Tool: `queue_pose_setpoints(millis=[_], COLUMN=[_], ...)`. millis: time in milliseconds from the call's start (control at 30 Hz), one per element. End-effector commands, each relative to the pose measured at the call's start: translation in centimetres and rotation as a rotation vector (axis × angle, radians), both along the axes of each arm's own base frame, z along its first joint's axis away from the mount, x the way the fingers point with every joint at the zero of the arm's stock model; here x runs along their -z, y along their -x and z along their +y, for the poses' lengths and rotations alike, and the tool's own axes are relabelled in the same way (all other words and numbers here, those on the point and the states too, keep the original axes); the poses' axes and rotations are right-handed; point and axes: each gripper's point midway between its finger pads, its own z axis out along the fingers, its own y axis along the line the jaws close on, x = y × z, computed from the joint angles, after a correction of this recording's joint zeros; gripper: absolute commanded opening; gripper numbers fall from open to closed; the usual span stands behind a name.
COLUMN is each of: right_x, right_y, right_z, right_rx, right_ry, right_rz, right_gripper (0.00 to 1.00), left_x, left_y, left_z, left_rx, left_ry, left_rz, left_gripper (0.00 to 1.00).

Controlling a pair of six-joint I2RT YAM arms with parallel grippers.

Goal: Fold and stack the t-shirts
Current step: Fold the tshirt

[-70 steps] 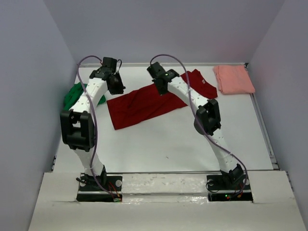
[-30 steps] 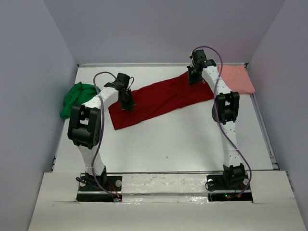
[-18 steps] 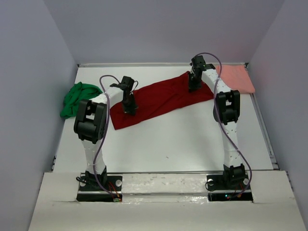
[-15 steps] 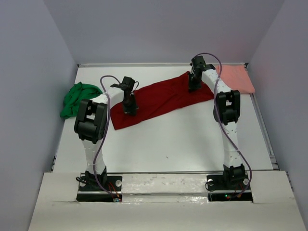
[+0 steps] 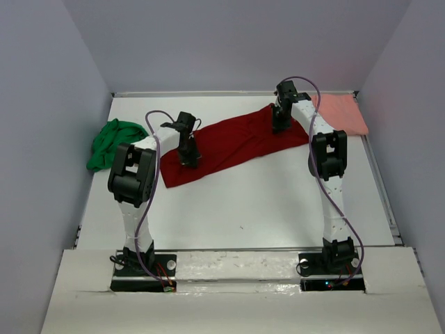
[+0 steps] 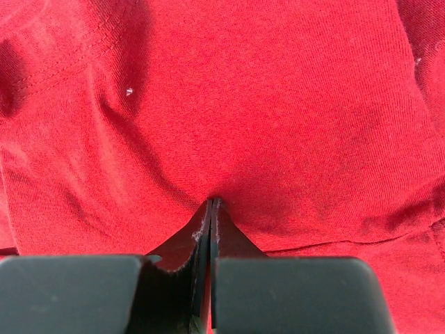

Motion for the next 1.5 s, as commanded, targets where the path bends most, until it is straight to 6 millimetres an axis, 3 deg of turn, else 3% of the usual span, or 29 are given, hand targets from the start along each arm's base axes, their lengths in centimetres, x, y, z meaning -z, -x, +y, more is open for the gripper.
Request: queue_pose_setpoints(millis=[0,267,567,700,833,867,1000,1067,1200,1267,1367,1467], right_x=[-0.6,0.0,1.1,1.0,1.2,0.4,0.6,0.1,-0.4,-0.5,-0.3,-2.4], right_y=[0.8,1.3,1.2,0.9,0.6,0.0,-0.3,-0.2,0.1,0.2,-0.1,-1.1], right_z=[-0.4,-0.9,-1.3,0.2,1.7,2.2,3.0,5.1,7.3,8.6,9.0,9.7], right_rx=[-0.02,-0.017,-0.053,-0.113,-0.149,-0.162,-0.197,-0.254,-0.318,-0.395,-0.41,-0.406], right_ry=[0.047,0.07,0.103,0.036,-0.035,-0.057,-0.096,-0.133,-0.183,-0.174,-0.115,-0.083], right_rz=[0.025,0.045,0.057,0.061,0.068,0.045,0.041,0.023,0.01,-0.021,-0.052,-0.135], right_gripper=[0.0,0.0,0.0,0.0,0.0,0.0,0.0,0.0,0.0,0.0,0.0,0.0], left_x=[1.9,0.9,1.3,1.2,-0.1,-0.4,-1.6,-2.8,-3.1,-2.8,-3.7,-5.5], left_y=[4.4,9.8,16.5,19.3,21.4,21.5,22.0,22.0,22.4,22.4,21.1,19.9], left_z=[-1.1,-4.5,-7.7,-10.0,-13.9,-14.5,-17.8,-20.3,-22.6,-22.8,-23.0,-23.2], left_rx=[0.029,0.102,0.167,0.219,0.307,0.318,0.378,0.427,0.473,0.48,0.476,0.487], left_ry=[0.012,0.085,0.117,0.144,0.185,0.191,0.231,0.27,0.276,0.247,0.176,0.143], left_rz=[0.111,0.131,0.183,0.215,0.214,0.215,0.211,0.199,0.21,0.21,0.121,0.03], left_gripper=[0.0,0.0,0.0,0.0,0.0,0.0,0.0,0.0,0.0,0.0,0.0,0.0])
